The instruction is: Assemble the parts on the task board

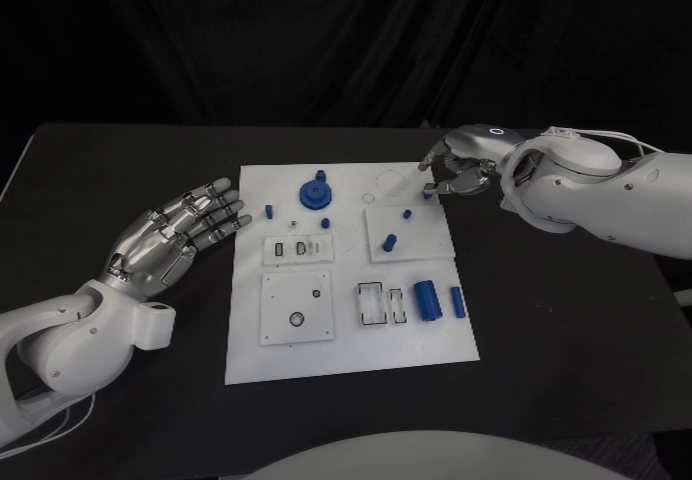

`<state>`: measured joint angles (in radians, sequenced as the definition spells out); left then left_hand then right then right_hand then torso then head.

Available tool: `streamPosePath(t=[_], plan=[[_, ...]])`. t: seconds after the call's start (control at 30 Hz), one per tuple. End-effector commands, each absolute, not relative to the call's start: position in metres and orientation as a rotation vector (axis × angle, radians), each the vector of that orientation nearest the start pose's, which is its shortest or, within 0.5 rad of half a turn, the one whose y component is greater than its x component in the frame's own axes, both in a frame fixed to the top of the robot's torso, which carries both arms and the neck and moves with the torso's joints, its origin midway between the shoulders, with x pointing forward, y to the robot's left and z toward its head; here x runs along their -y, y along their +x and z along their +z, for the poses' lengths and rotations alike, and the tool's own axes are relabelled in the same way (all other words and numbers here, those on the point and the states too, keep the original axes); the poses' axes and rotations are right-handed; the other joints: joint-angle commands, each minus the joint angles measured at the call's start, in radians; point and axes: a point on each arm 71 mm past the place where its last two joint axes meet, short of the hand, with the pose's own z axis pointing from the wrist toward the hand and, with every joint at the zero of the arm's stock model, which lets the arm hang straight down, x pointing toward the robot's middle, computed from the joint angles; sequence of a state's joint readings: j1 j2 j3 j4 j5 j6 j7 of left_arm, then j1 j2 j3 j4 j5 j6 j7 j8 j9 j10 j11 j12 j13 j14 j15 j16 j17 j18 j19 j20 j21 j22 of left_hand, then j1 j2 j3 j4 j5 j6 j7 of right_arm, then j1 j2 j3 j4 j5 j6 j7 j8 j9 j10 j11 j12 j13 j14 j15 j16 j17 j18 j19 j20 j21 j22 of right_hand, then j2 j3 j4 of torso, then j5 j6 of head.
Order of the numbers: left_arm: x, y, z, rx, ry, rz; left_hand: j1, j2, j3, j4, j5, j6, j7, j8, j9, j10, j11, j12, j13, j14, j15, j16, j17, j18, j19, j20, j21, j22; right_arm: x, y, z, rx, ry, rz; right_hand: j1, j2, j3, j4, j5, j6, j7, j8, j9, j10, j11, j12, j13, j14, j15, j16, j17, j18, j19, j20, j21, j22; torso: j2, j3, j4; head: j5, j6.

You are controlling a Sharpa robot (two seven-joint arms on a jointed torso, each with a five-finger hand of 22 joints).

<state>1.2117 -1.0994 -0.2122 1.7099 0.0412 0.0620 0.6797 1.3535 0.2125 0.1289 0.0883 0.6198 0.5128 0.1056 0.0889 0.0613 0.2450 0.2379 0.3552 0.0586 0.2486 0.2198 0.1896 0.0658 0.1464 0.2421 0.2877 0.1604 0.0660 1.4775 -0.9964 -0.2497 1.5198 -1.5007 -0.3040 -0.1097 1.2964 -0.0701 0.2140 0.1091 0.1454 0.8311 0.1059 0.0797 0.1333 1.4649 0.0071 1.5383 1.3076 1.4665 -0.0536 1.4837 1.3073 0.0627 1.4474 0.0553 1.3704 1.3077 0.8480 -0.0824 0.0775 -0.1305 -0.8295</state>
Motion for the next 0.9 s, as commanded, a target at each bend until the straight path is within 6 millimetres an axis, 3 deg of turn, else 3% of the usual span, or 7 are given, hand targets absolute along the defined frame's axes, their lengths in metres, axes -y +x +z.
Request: streamPosePath(t=[0.03, 0.27, 0.33, 0.37, 0.53, 0.9], plan=[[-0.2685, 0.4153, -0.182, -1.14, -0.966, -2.043, -0.011, -0.001, 0.006, -0.001, -0.005, 0.005, 0.003, 0.0, 0.0, -0.002, 0.007, 0.006, 0.001, 0.0, 0.008, 0.005, -0.001, -0.013, 0.002, 0.002, 0.0, -0.001, 0.2865, 0.5005, -0.1289, -1.626, -0.217, 0.351, 0.012, -0.001, -0.006, 0.002, -0.003, 0.008, -0.001, 0.006, 0.002, 0.054, 0.002, -0.004, 0.212, 0.078, -0.002, -0.006, 0.2, 0.0, -0.007, -0.001, -0.005, 0.086, 0.0, -0.0001, 0.0002, 0.002, 0.0], [-0.2688, 0.4156, -0.1824, -1.144, -0.967, -2.041, -0.012, -0.001, 0.007, -0.001, -0.006, 0.003, 0.003, -0.001, 0.0, -0.002, 0.007, 0.006, 0.001, -0.001, 0.008, 0.005, -0.001, -0.013, 0.002, 0.003, 0.0, -0.001, 0.2882, 0.5008, -0.1315, -1.633, -0.211, 0.343, 0.002, -0.01, -0.024, 0.017, -0.023, 0.011, 0.002, 0.002, 0.001, 0.053, 0.005, -0.005, 0.21, 0.077, 0.001, -0.012, 0.196, 0.001, -0.007, 0.001, -0.009, 0.084, 0.0, 0.0, 0.0003, 0.003, 0.001], [-0.2689, 0.4157, -0.1824, -1.144, -0.968, -2.041, -0.012, -0.001, 0.007, -0.001, -0.006, 0.003, 0.003, -0.001, 0.0, -0.002, 0.007, 0.006, 0.001, -0.001, 0.008, 0.005, -0.001, -0.013, 0.002, 0.003, 0.0, -0.001, 0.2885, 0.5006, -0.132, -1.635, -0.209, 0.341, -0.002, -0.014, -0.032, 0.024, -0.035, 0.01, 0.002, -0.001, 0.001, 0.053, 0.005, -0.005, 0.21, 0.077, 0.001, -0.013, 0.196, 0.001, -0.008, 0.002, -0.011, 0.084, 0.0, -0.0002, 0.0002, 0.003, 0.001], [-0.2689, 0.4157, -0.1825, -1.145, -0.968, -2.041, -0.012, -0.001, 0.007, -0.001, -0.006, 0.003, 0.003, -0.001, 0.0, -0.002, 0.007, 0.006, 0.001, -0.001, 0.008, 0.005, -0.001, -0.013, 0.002, 0.003, 0.0, -0.001, 0.2887, 0.5004, -0.1324, -1.636, -0.207, 0.339, -0.013, -0.021, -0.045, 0.038, -0.063, 0.007, 0.002, -0.004, 0.0, 0.053, 0.006, -0.005, 0.21, 0.077, 0.002, -0.014, 0.195, 0.001, -0.007, 0.003, -0.012, 0.084, 0.0, -0.0005, -0.0002, 0.003, 0.0], [-0.2689, 0.416, -0.1828, -1.149, -0.969, -2.04, -0.014, -0.002, 0.009, -0.001, -0.006, 0.001, 0.005, -0.001, -0.001, -0.003, 0.008, 0.006, 0.001, -0.002, 0.009, 0.005, -0.002, -0.014, 0.002, 0.003, -0.001, -0.002, 0.2894, 0.4991, -0.1334, -1.636, -0.199, 0.317, -0.016, -0.03, -0.057, 0.048, -0.079, 0.003, 0.002, -0.008, 0.0, 0.052, 0.006, -0.006, 0.21, 0.077, 0.002, -0.016, 0.194, 0.002, -0.008, 0.003, -0.016, 0.083, 0.0, -0.0005, -0.0004, 0.002, 0.0], [-0.2687, 0.4165, -0.1833, -1.154, -0.973, -2.04, -0.015, -0.003, 0.011, -0.002, -0.007, 0.0, 0.006, -0.002, -0.001, -0.003, 0.009, 0.006, 0.001, -0.002, 0.01, 0.005, -0.002, -0.014, 0.001, 0.003, -0.001, -0.002, 0.2912, 0.5, -0.1366, -1.645, -0.191, 0.288, 0.03, -0.027, -0.053, 0.038, -0.015, -0.001, 0.002, -0.01, -0.001, 0.051, 0.005, -0.007, 0.208, 0.075, 0.001, -0.023, 0.189, 0.003, -0.008, 0.002, -0.022, 0.082, 0.0, -0.0006, -0.0003, 0.002, -0.001]])
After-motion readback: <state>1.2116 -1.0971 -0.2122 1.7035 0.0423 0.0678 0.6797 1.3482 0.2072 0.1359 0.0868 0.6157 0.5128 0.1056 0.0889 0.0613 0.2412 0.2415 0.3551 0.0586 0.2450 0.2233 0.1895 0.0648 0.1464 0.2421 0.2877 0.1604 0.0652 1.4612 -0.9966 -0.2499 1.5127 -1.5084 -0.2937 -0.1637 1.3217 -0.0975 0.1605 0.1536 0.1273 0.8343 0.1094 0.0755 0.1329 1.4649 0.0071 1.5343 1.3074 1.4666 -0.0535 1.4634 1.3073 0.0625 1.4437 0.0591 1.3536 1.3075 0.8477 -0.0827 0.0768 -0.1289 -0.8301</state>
